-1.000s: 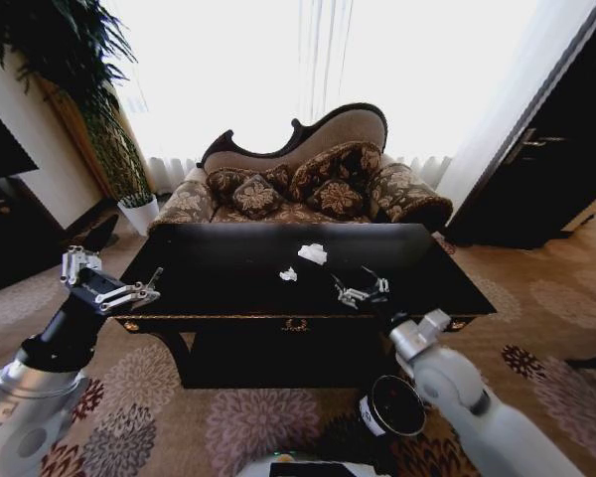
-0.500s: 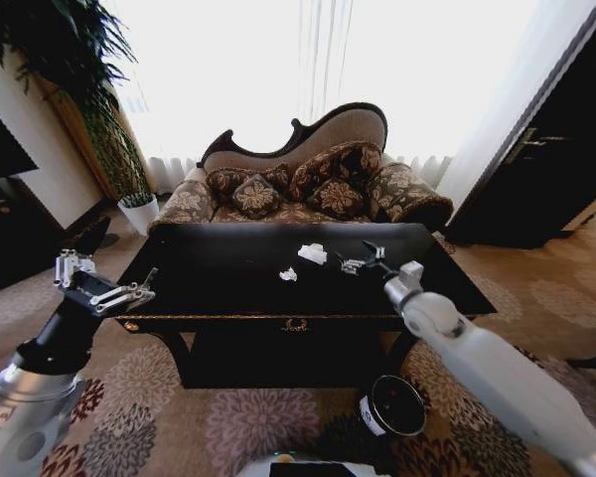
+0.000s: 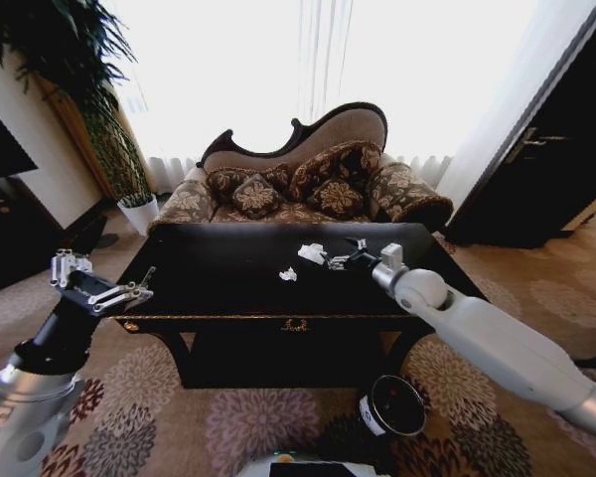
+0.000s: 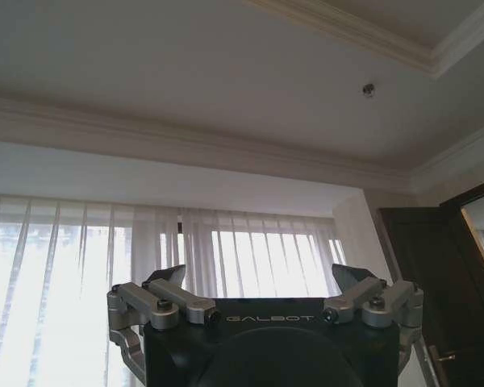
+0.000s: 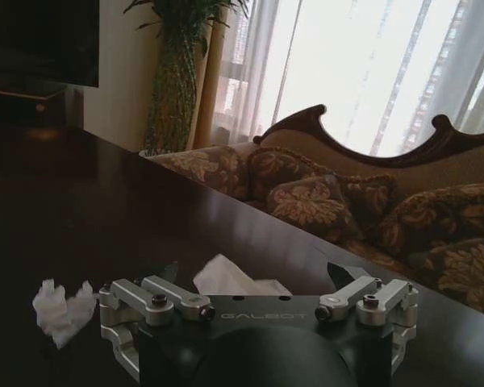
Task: Move to the front of the table and place the trash on the table into the trash bin.
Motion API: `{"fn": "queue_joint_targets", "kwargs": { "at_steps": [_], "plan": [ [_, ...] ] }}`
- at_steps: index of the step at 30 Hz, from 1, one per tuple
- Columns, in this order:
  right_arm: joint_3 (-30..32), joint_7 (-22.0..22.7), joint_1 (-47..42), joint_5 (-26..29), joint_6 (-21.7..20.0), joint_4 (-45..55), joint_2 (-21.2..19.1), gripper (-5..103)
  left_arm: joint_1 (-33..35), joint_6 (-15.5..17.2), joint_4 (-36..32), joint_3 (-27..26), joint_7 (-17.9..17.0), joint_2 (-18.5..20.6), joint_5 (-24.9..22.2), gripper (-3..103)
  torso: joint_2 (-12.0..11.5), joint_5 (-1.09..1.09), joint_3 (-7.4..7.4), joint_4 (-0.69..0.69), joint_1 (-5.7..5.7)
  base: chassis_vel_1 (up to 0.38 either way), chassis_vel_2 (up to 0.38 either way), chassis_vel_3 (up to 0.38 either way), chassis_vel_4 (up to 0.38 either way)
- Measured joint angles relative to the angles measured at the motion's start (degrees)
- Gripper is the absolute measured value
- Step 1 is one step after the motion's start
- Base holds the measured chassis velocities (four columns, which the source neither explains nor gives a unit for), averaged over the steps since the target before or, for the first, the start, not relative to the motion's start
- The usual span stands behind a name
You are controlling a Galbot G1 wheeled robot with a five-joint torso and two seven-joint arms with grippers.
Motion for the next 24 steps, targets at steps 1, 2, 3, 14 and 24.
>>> {"fn": "queue_joint_targets", "kwargs": {
  "at_steps": [1,2,3,14,24],
  "plan": [
    [-1.54,-0.06,2.26,0.42,-1.44,-0.94,1.30,100,-0.01,-0.09,0.08,-0.17,0.02,0.06,-0.06,100,0.00,0.00,0.00,0.01,0.00,0.000,0.000,0.000,0.000],
    [-1.54,-0.06,2.26,0.42,-1.44,-0.94,1.30,100,-0.01,-0.09,0.08,-0.17,0.02,0.06,-0.06,100,0.00,0.00,0.00,0.01,0.00,0.000,0.000,0.000,0.000],
    [-2.86,-0.05,4.13,1.05,-2.91,-1.81,2.56,100,-0.04,-0.13,0.24,-0.23,0.02,0.10,-0.09,100,0.00,0.00,0.00,0.01,0.00,0.000,0.000,0.000,0.000],
    [-7.73,-0.50,9.90,3.13,-8.44,-8.58,7.67,100,-0.12,-0.29,1.12,-0.46,0.02,0.18,0.10,100,0.00,0.00,0.00,-0.01,0.00,0.000,0.000,0.000,0.000],
    [-7.90,-1.29,10.14,2.33,-9.93,-13.32,9.25,100,-0.11,-0.31,1.54,-0.44,0.06,0.49,0.20,100,0.00,0.01,0.00,0.00,0.00,0.000,0.000,0.000,0.000]
  ]
}}
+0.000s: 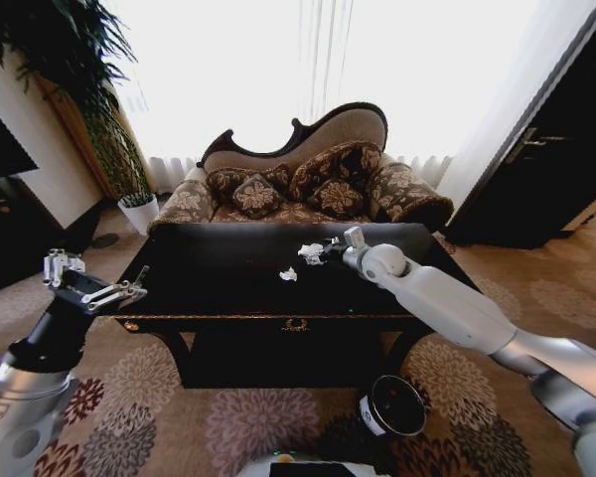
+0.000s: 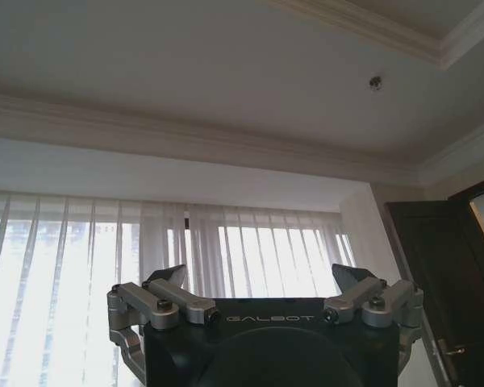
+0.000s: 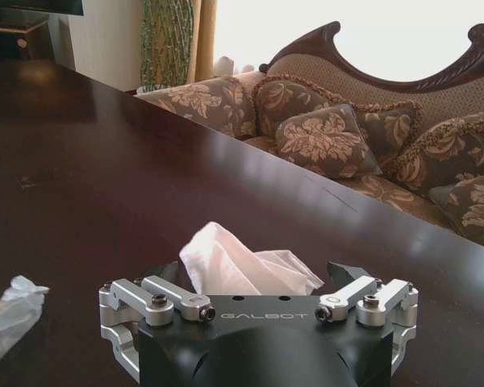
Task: Move to the front of the table and place the trash on the table into the trash bin.
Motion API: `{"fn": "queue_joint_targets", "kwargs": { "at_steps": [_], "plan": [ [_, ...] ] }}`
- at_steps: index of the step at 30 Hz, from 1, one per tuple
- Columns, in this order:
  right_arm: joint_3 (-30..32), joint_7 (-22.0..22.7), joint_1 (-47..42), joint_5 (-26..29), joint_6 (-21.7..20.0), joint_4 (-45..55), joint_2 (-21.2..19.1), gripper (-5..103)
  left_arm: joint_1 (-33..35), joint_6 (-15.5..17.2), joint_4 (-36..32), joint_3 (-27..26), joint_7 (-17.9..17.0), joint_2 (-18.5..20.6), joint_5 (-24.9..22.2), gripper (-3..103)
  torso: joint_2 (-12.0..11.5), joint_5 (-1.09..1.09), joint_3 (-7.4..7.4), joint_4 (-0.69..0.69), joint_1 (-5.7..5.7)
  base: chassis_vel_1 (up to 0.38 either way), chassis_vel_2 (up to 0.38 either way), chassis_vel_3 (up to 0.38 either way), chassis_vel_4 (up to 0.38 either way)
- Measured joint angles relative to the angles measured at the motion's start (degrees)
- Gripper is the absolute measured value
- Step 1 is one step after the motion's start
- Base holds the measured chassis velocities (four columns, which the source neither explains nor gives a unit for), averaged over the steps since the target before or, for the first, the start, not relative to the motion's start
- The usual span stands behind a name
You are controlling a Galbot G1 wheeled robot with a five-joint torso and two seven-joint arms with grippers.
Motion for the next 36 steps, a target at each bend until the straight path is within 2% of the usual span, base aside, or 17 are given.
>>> {"fn": "queue_joint_targets", "kwargs": {
  "at_steps": [18,20,21,22,24,27,28,29,32,34,36],
  "plan": [
    [1.11,-5.70,-1.04,-2.10,1.35,-2.31,-0.38,101,-0.03,-0.13,0.19,-0.34,0.00,0.20,0.15,100,0.01,0.00,-0.01,0.01,0.00,0.000,0.000,0.000,0.000],
    [1.90,-8.37,-1.77,-3.72,1.66,-2.30,-0.71,91,-0.02,-0.15,0.16,-0.25,0.00,0.10,0.23,100,0.01,0.00,0.00,0.00,0.00,0.000,0.000,0.000,0.000],
    [2.06,-8.80,-1.98,-4.11,1.88,-2.28,-0.81,86,-0.02,-0.14,0.14,-0.24,0.01,0.08,0.24,100,0.01,0.00,-0.01,0.00,0.00,0.000,0.000,0.000,0.000],
    [2.06,-8.80,-1.98,-4.11,1.88,-2.28,-0.81,86,-0.02,-0.14,0.14,-0.24,0.01,0.08,0.24,100,0.01,0.00,-0.01,0.00,0.00,0.000,0.000,0.000,0.000],
    [2.32,-9.37,-2.45,-4.54,2.36,-2.06,-0.99,75,0.02,-0.15,0.06,-0.24,0.01,0.01,0.26,100,0.01,0.00,-0.01,0.00,0.00,0.000,0.000,0.000,0.000],
    [2.64,-9.51,-2.79,-4.62,2.86,-1.94,-1.03,65,0.05,-0.16,0.01,-0.21,0.01,-0.08,0.33,100,0.01,0.00,-0.01,0.00,-0.01,0.000,0.000,0.000,0.000],
    [2.64,-9.51,-2.79,-4.62,2.86,-1.94,-1.03,65,0.05,-0.16,0.01,-0.21,0.01,-0.08,0.33,100,0.01,0.00,-0.01,0.00,-0.01,0.000,0.000,0.000,0.000],
    [2.70,-9.51,-2.86,-4.62,2.99,-1.94,-1.04,59,0.06,-0.16,0.00,-0.19,0.01,-0.10,0.34,100,0.01,0.00,-0.01,0.01,0.00,0.000,0.000,0.000,0.000],
    [3.36,-9.56,-3.60,-4.50,4.94,-1.44,-1.44,42,0.16,-0.18,-0.15,0.08,0.01,-0.28,0.62,100,0.01,0.00,0.00,0.00,0.00,0.000,0.000,0.000,0.000],
    [3.68,-9.57,-3.95,-4.13,5.69,-1.08,-1.59,42,0.18,-0.21,-0.17,0.15,0.01,-0.37,0.70,100,0.01,0.00,0.00,0.00,0.00,0.000,0.000,0.000,0.000],
    [3.87,-8.64,-4.61,-3.46,7.89,-0.57,-1.77,32,0.23,-0.22,-0.23,0.25,0.01,-0.45,0.79,100,0.01,0.00,-0.01,0.00,0.00,0.000,0.000,0.000,0.000]
  ]
}}
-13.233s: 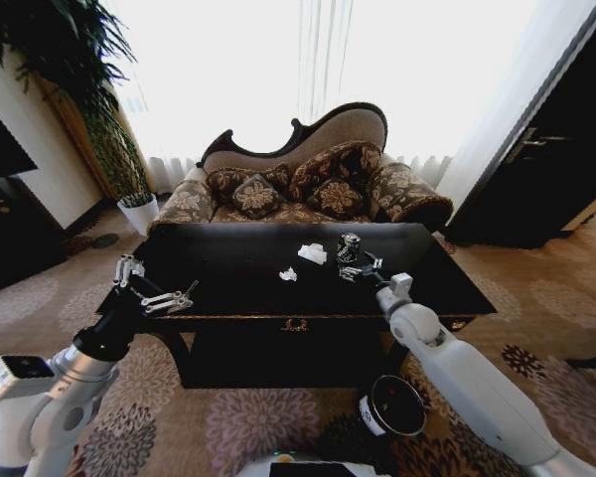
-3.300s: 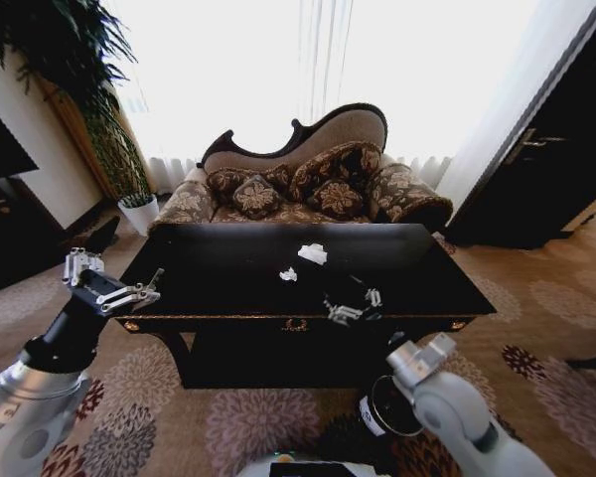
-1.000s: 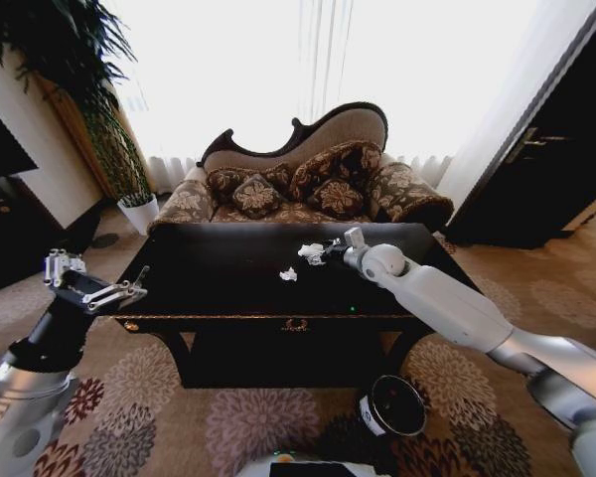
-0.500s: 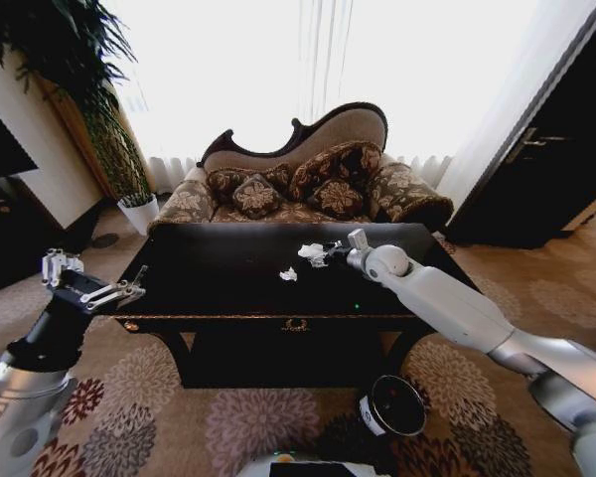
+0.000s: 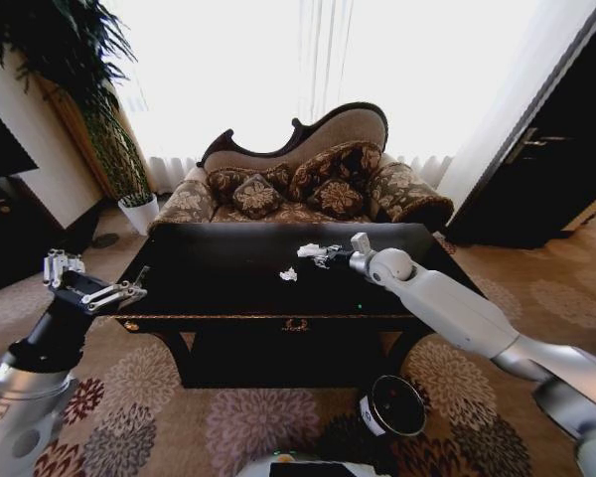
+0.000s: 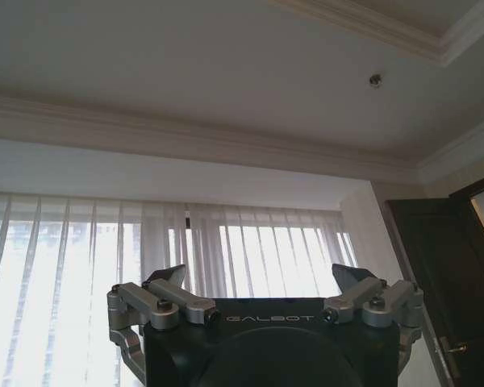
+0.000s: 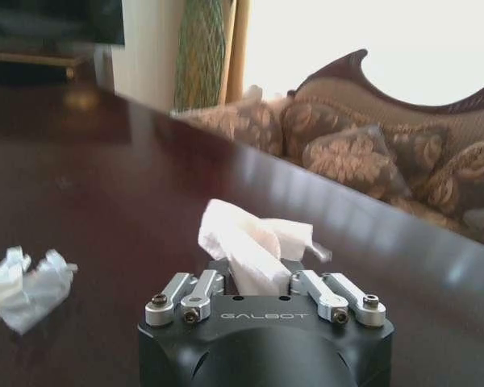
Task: Move to the front of the table and place the trash on the table into the trash bin.
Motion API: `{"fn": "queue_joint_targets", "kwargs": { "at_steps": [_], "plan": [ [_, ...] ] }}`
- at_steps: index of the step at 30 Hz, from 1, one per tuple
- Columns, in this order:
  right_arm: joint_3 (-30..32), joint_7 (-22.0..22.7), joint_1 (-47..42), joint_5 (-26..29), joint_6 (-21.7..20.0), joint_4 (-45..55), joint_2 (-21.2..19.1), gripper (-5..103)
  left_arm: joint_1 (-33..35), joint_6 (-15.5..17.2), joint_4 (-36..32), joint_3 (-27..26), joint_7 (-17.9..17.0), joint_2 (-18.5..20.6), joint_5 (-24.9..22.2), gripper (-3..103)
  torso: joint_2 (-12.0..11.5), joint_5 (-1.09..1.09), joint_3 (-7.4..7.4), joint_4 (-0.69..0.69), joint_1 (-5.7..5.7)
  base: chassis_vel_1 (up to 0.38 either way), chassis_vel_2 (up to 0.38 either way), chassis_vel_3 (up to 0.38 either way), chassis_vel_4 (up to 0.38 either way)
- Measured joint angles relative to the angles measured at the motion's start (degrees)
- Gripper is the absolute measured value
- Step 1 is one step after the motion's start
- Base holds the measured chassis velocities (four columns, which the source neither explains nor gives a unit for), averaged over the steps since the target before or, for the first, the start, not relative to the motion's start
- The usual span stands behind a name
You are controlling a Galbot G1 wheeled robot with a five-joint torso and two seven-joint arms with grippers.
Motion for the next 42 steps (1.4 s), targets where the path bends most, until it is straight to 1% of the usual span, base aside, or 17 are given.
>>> {"fn": "queue_joint_targets", "kwargs": {
  "at_steps": [1,3,5,6,9,12,16,17,21,24,25,26,29,31,34,40,42],
  "plan": [
    [-0.06,1.68,-0.51,1.00,2.95,0.33,-0.05,27,0.07,-0.01,-0.13,0.09,0.00,-0.04,0.04,100,0.00,0.00,0.00,0.00,0.00,0.000,0.000,0.000,0.000],
    [-0.03,2.95,-0.92,1.82,4.33,0.83,-0.06,27,0.10,-0.02,-0.25,0.18,0.00,-0.05,0.05,100,0.00,0.00,0.00,0.01,0.00,0.000,0.000,0.000,0.000],
    [1.00,4.51,-2.41,3.43,5.28,2.57,-0.34,15,0.13,-0.02,-0.51,0.46,0.00,-0.06,0.15,100,0.00,0.00,0.00,0.02,0.00,0.000,0.000,0.000,0.000],
    [1.00,4.51,-2.41,3.43,5.28,2.57,-0.34,15,0.13,-0.02,-0.51,0.46,0.00,-0.06,0.15,100,0.00,0.00,0.00,0.02,0.00,0.000,0.000,0.000,0.000],
    [3.96,4.31,-6.12,4.23,5.09,5.30,-1.39,2,0.28,-0.02,-0.79,0.75,0.00,-0.15,0.29,100,0.00,0.00,0.00,0.00,0.00,0.000,0.000,0.000,0.000],
    [5.36,4.21,-8.28,4.57,4.86,6.58,-1.88,1,0.39,-0.03,-0.98,0.75,0.00,-0.15,0.29,100,0.00,0.01,0.00,0.00,0.00,0.000,0.000,0.000,0.000],
    [11.75,2.51,-15.87,6.98,6.09,11.25,-4.18,0,0.74,-0.19,-1.30,0.52,-0.01,-0.14,-0.13,100,0.00,0.00,0.00,0.00,0.00,0.000,0.000,0.000,0.000],
    [11.75,2.51,-15.87,6.98,6.09,11.25,-4.18,0,0.74,-0.19,-1.30,0.52,-0.01,-0.14,-0.13,100,0.00,0.00,0.00,0.00,0.00,0.000,0.000,0.000,0.000],
    [17.80,-0.45,-20.08,10.51,10.50,13.58,-6.35,0,1.22,-0.45,-1.31,0.59,-0.01,-0.55,-0.14,100,0.00,0.00,0.00,0.00,0.00,0.000,0.000,0.000,0.000],
    [20.76,-1.44,-22.12,12.59,11.53,14.98,-6.86,0,1.47,-0.45,-1.33,0.70,-0.02,-0.81,-0.12,100,0.00,0.00,0.00,0.00,0.00,0.000,0.000,0.000,0.000],
    [23.72,-2.68,-25.05,15.50,13.01,16.69,-7.31,0,1.82,-0.45,-1.34,0.59,-0.05,-1.03,-0.22,100,0.00,0.00,0.00,0.00,0.00,0.000,0.000,0.000,0.000],
    [23.72,-2.68,-25.05,15.50,13.01,16.69,-7.31,0,1.82,-0.45,-1.34,0.59,-0.05,-1.03,-0.22,100,0.00,0.00,0.00,0.00,0.00,0.000,0.000,0.000,0.000],
    [29.01,-6.78,-33.43,19.89,16.55,19.77,-7.85,0,2.35,-0.37,-1.34,-0.64,-0.42,-0.98,-1.66,100,0.00,0.01,0.00,0.00,0.00,0.000,0.000,0.000,0.000],
    [30.38,-8.15,-35.73,20.53,17.34,20.54,-7.70,0,2.47,-0.30,-1.34,-0.98,-0.53,-0.91,-2.08,100,0.00,0.01,0.00,-0.02,0.00,0.000,0.000,0.000,0.000],
    [35.67,-12.81,-42.68,22.00,19.17,24.13,-5.06,0,2.39,-0.17,-1.35,-1.14,-0.68,-1.48,-2.48,100,0.00,0.01,0.00,0.01,-0.01,0.000,0.000,0.000,0.000],
    [40.20,-16.73,-50.11,21.21,20.03,28.10,-1.55,0,1.73,0.05,-1.35,-0.82,-1.02,-1.85,-2.63,100,0.00,-0.01,0.00,0.01,0.00,0.000,0.000,0.000,0.000],
    [42.04,-18.58,-53.99,19.64,20.22,29.47,0.68,0,1.56,0.05,-1.35,-0.65,-1.05,-1.90,-2.66,100,0.00,-0.01,0.00,0.01,0.00,0.000,0.000,0.000,0.000]
  ]
}}
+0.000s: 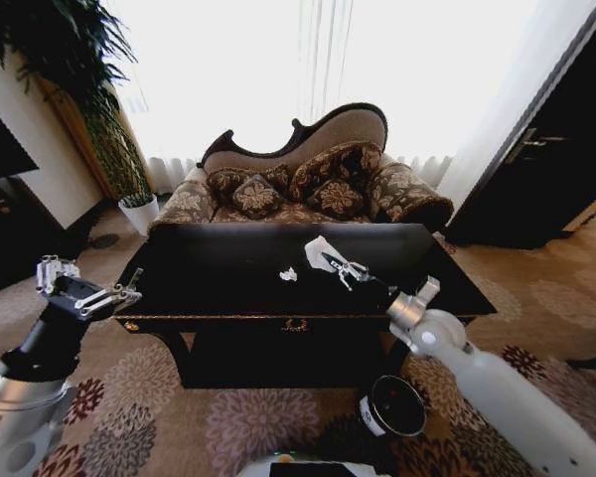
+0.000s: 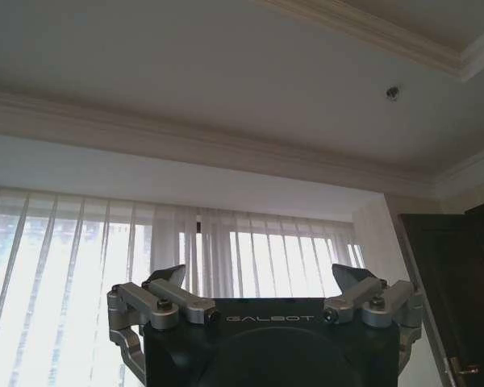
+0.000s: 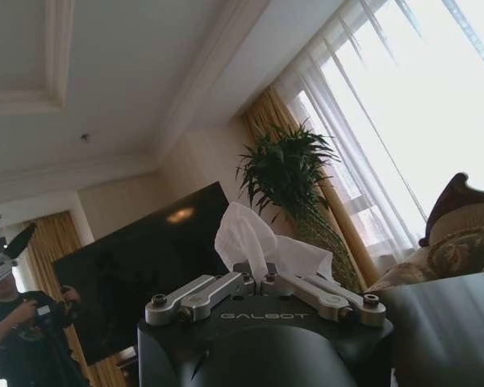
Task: Move to the front of the table and place the trash on the table into the trash bin.
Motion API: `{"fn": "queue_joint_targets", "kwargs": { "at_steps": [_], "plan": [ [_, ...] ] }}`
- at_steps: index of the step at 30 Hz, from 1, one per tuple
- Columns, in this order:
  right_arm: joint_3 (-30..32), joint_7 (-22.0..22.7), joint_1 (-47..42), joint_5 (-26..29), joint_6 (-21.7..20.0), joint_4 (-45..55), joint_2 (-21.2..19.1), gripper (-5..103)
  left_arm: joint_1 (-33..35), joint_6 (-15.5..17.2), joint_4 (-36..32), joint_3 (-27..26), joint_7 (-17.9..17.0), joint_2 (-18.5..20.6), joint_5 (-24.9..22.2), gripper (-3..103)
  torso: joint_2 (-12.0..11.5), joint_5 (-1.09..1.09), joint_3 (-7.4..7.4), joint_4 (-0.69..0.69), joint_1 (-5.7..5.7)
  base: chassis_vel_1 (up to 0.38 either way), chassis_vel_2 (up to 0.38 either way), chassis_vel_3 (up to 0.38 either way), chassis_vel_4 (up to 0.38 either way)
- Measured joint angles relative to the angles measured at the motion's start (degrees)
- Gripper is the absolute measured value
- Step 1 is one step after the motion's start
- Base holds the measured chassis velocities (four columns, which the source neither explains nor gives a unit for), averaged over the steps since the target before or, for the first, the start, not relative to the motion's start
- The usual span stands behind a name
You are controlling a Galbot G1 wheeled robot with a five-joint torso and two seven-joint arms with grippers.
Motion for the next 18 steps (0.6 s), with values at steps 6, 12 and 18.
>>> {"fn": "queue_joint_targets", "kwargs": {
  "at_steps": [6,12,18],
  "plan": [
    [3.76,-4.91,-10.03,-7.76,1.67,1.45,7.12,0,-0.46,0.00,0.01,0.63,-0.09,-0.16,-0.23,100,0.00,0.00,0.00,-0.01,0.00,0.000,0.000,0.000,0.000],
    [6.44,-7.99,-14.83,-14.88,3.96,-1.16,11.48,0,-0.70,0.00,0.02,1.10,-0.10,-0.14,-0.23,100,0.00,0.01,0.00,-0.01,0.00,0.000,0.000,0.000,0.000],
    [9.41,-14.22,-20.14,-18.83,8.67,-6.48,16.06,0,-1.31,0.65,0.03,1.47,-0.82,0.00,-2.01,100,-0.01,0.01,0.00,-0.01,0.01,0.000,0.000,0.000,0.000]
  ]
}}
